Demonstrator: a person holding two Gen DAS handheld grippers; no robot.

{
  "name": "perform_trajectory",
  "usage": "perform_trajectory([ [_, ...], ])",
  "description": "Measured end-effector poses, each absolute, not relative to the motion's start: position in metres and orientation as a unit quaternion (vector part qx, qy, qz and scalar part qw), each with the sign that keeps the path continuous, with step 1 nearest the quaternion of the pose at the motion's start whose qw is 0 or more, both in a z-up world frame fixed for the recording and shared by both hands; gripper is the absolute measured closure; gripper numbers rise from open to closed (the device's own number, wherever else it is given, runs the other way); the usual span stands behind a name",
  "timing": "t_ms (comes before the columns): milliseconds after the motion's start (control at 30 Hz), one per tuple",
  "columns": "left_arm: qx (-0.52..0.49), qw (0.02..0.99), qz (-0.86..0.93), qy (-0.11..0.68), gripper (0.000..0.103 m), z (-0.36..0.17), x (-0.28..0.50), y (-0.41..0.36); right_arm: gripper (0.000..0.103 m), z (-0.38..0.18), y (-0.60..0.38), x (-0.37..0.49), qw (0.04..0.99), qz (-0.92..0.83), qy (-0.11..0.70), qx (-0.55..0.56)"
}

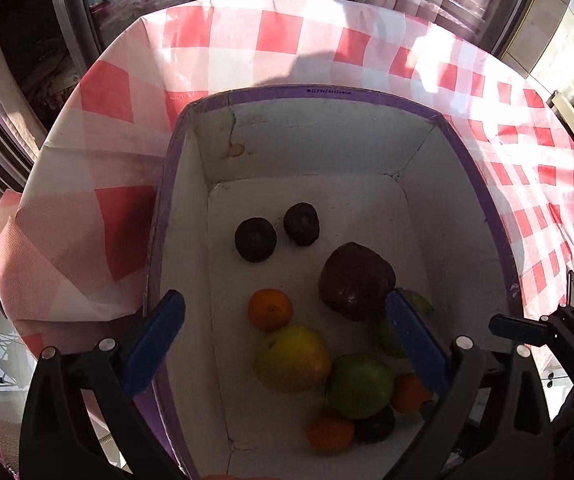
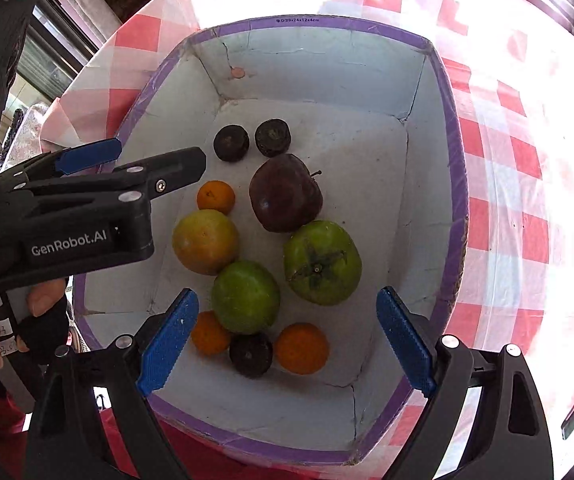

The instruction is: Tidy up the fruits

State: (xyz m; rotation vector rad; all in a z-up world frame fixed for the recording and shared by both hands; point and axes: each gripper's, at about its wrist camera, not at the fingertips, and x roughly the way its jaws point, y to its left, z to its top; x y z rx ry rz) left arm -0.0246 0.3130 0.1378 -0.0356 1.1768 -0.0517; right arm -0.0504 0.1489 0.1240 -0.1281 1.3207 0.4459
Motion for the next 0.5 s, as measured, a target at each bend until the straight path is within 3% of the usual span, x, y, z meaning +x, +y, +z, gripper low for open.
perform_trajectory([
  [500,0.010,0.822,-0.027,0.569,0.002,0.123,-0.042,0.303,0.016,0.111,0.151,-0.051,0.752,0.179,0.631,-0.064],
])
